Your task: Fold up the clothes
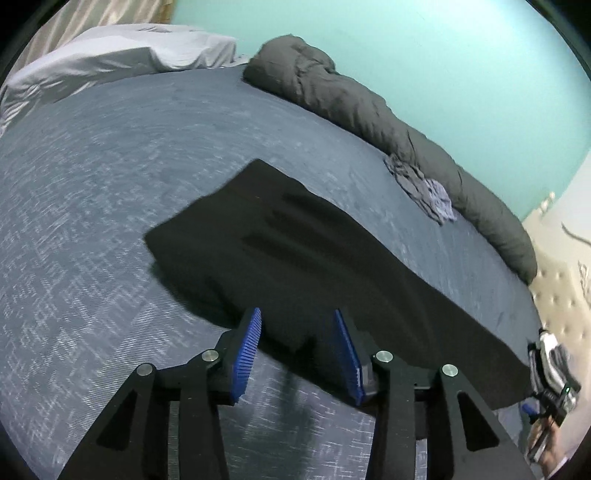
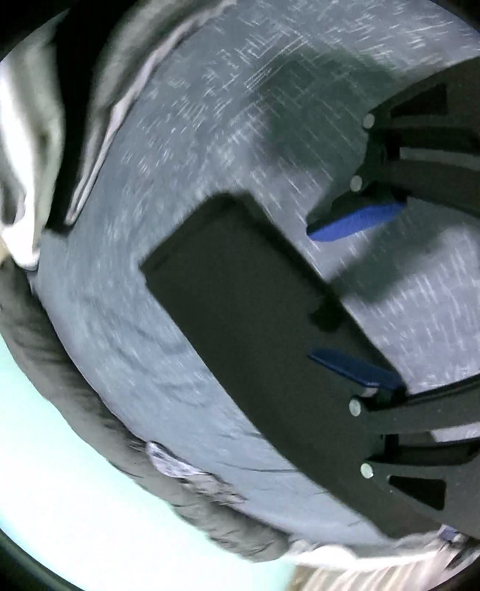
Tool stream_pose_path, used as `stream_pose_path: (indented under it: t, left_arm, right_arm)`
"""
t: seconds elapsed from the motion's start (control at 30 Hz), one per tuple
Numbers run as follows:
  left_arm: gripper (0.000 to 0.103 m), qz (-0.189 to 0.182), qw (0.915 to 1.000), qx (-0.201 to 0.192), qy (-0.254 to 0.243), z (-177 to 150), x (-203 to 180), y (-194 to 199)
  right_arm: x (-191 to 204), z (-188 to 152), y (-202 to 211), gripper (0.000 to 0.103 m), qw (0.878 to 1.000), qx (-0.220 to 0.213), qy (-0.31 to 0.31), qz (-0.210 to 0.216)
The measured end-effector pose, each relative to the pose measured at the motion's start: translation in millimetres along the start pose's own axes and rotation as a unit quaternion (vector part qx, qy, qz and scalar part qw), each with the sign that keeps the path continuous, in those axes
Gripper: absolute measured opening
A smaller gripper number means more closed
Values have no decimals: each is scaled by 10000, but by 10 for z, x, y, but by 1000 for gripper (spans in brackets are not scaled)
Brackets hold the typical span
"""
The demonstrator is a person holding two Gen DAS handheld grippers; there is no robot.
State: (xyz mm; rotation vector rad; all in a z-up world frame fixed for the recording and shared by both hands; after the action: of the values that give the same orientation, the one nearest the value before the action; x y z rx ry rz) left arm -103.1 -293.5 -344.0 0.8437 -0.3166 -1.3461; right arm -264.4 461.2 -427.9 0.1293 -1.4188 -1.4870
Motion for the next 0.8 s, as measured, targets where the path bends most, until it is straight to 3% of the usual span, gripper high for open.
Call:
stream_pose_path:
  t: [0.17,0.4,0.47,0.53,0.6,0.8]
  left_arm:
    - [45,27,9998,88,-169,-30,-155,-95]
    - [45,91,9994,115,-304,-34,-222,-147]
    - [45,99,9994,129,-320,-34,-227,-160]
    - [45,106,9993,138,-334,-34,-234,-167]
    - [45,116,9993,130,-343,-34,-236,-160]
    - [45,155,9992,93,-345,-31,-215,-130]
  right_arm:
    - [29,176,-146,68,9986,-74,-298,432]
    - [75,320,-277,68,9972,-219,-295,657]
    - [94,316,-274,60,9968,-282,-259,708]
    - [110,324,-294,28,9971,-312,-188,667]
    - [143,338,-304,17,9973,-382,-94,625]
    - [467,427,-63,9,9949,-656,412,650]
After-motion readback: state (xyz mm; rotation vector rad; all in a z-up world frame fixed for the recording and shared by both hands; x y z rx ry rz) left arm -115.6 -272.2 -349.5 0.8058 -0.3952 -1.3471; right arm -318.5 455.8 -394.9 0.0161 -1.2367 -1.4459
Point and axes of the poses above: each gripper's, at about its wrist camera, not at the fingertips, and y roughly against the way its jaws point, x to its left, z to its top, the point moved 8 cm from there along -y, roughly the way its jaws point, and after that the axes turned 12 degrees about -y, right-handed, at the moved point
